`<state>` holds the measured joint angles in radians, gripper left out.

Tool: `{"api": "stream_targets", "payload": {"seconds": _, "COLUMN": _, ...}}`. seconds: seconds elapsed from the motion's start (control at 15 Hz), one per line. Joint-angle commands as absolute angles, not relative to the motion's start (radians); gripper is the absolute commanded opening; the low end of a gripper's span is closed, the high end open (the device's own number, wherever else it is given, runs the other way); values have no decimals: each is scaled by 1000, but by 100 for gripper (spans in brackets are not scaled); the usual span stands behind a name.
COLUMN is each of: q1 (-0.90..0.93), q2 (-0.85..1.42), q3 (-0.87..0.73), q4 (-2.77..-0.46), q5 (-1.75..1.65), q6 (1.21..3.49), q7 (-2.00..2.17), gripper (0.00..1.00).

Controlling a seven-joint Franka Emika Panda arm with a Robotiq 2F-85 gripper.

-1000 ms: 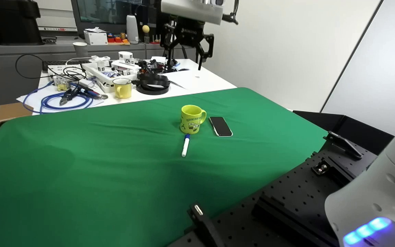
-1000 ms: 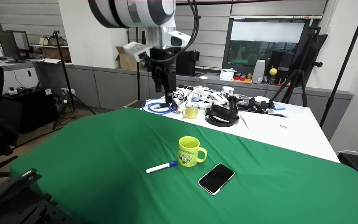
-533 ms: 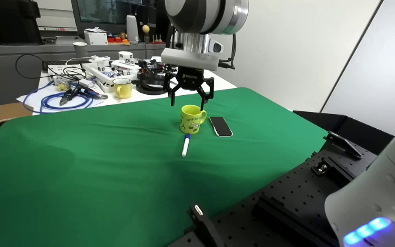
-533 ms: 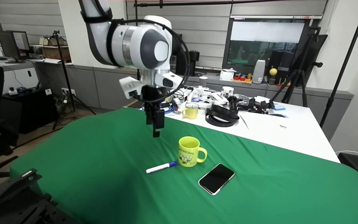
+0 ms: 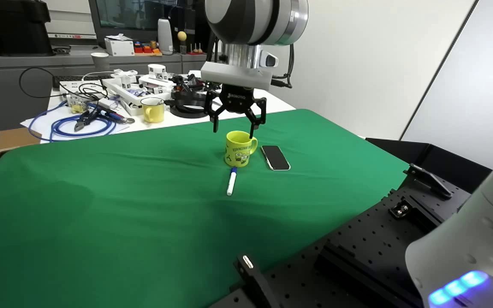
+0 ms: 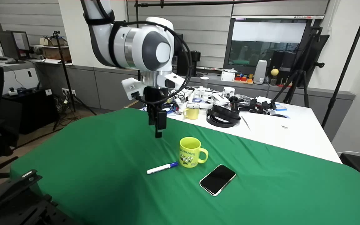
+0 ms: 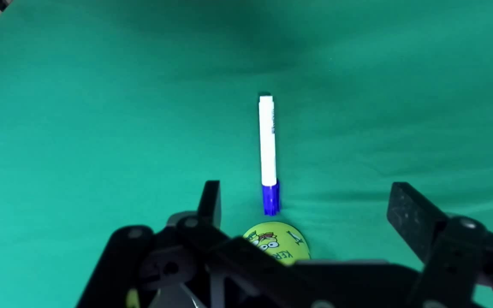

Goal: Put the blue marker in the yellow mug

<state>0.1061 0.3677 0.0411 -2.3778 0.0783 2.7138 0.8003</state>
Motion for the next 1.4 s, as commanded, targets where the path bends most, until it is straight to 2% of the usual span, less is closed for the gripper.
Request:
{"api": "stream_targets", "payload": {"seconds": 0.0, "q1": 165, "q2": 458, "q3": -23, "q4": -2383, "q5": 88, "q6": 2820, "q7": 850, "gripper": 100}}
{"api": "stream_targets", "payload": {"seconds": 0.53, "q1": 304, "q2": 696, "q3": -79, "q4": -2413, "q5": 195, "q6": 3133, "q7": 814, "gripper": 100}}
{"api": "stream_targets", "payload": {"seconds": 1.33, "q1": 321, "q2": 831, "q3": -62, "q4": -2267, "q5": 336, "q6": 3188, "q7": 778, "gripper": 100}}
